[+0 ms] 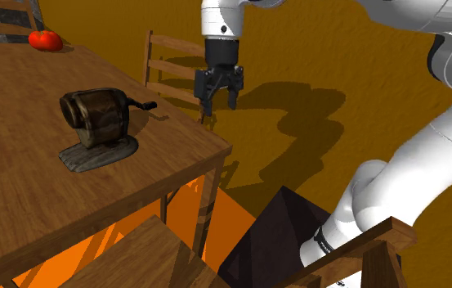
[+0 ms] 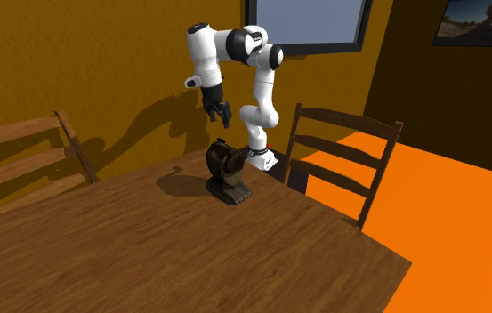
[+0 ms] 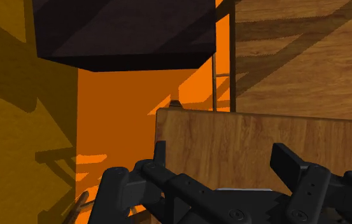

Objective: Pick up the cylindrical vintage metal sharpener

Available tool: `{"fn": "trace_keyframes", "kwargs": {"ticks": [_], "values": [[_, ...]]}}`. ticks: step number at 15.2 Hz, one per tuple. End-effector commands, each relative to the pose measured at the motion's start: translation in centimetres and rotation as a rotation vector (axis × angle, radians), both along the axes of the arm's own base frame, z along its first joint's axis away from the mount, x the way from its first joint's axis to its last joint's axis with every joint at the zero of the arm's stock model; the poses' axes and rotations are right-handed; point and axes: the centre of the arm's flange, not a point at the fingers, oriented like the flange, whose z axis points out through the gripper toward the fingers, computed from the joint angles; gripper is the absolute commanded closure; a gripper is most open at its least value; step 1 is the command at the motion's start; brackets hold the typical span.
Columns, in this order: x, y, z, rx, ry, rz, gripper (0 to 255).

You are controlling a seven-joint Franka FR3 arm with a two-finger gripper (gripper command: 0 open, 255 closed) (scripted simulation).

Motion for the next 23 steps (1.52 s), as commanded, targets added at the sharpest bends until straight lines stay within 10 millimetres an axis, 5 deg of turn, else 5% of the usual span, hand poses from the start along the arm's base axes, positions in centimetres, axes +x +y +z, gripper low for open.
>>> {"fn": "trace_keyframes", "kwargs": {"ticks": [1, 12, 22, 23], "values": [[1.6, 1.8, 0.4, -0.005, -0.004, 0.013, 0], [9.7, 13.9, 3.2, -0.038, -0.028, 0.086, 0], [10.0, 14.3, -0.7, -0.039, -0.029, 0.089, 0], [10.0, 14.3, -0.7, -0.039, -0.029, 0.089, 255]]}}
